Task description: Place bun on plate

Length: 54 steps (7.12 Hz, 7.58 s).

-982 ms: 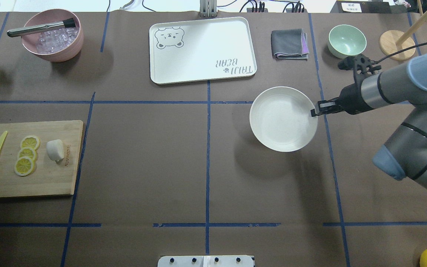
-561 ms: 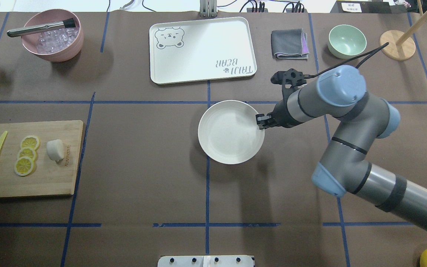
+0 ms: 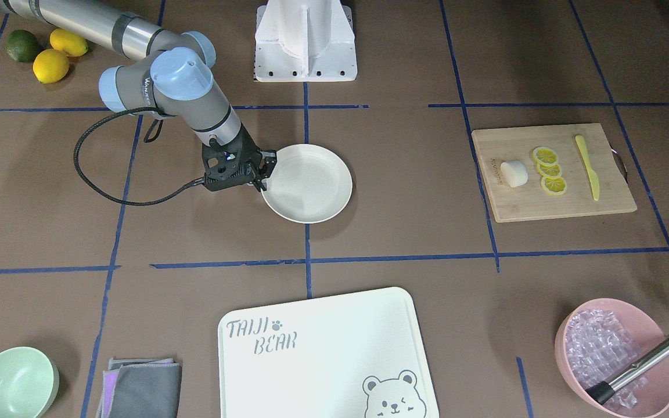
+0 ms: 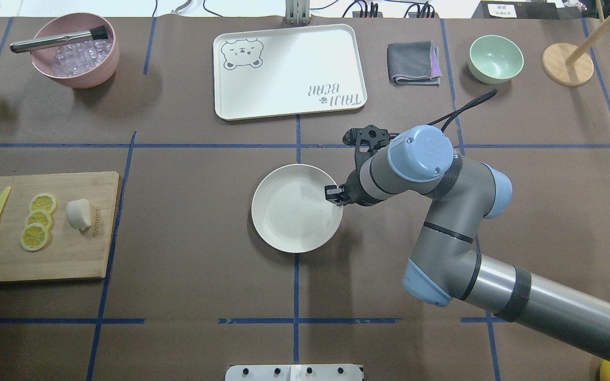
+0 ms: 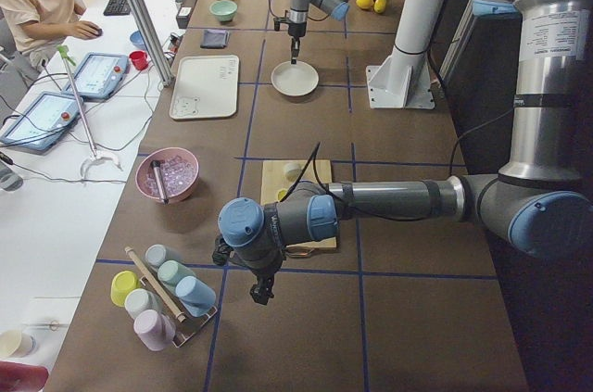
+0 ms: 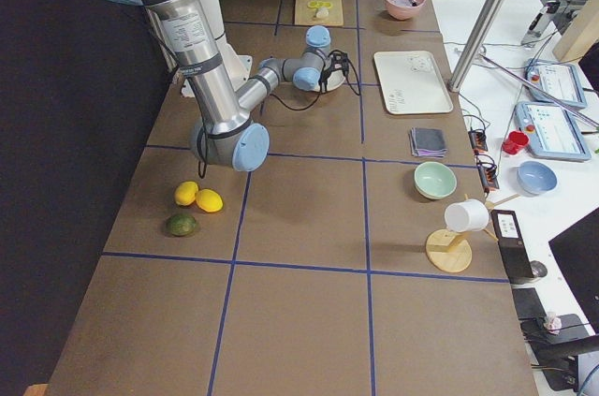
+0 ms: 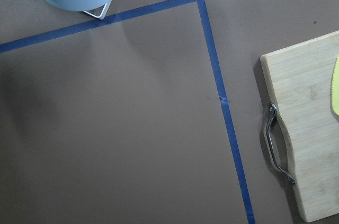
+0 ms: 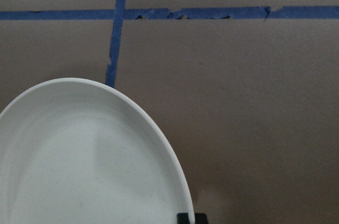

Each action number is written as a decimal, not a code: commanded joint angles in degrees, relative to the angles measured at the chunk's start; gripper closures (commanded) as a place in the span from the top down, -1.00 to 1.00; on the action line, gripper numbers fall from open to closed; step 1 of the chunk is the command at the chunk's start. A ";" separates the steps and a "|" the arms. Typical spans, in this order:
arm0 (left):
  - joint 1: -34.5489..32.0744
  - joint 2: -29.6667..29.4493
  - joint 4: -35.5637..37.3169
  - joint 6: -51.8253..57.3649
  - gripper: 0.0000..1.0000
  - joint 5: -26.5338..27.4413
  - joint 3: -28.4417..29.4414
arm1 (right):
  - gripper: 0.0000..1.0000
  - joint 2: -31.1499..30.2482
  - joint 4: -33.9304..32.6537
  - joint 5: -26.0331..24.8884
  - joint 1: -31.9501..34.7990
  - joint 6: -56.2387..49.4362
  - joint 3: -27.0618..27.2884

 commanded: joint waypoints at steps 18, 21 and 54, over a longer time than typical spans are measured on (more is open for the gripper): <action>6.68 -5.01 -14.31 -15.35 1.00 -2.19 -3.04 | 0.99 -33.84 -33.11 20.45 61.09 -82.34 6.08; 20.03 -5.10 -14.50 -41.48 1.00 -3.97 -12.88 | 0.99 -34.01 -33.11 22.03 61.09 -82.33 6.08; 65.61 -53.70 -12.13 -104.42 0.98 30.93 8.80 | 0.99 -34.10 -33.11 22.29 61.09 -82.33 5.73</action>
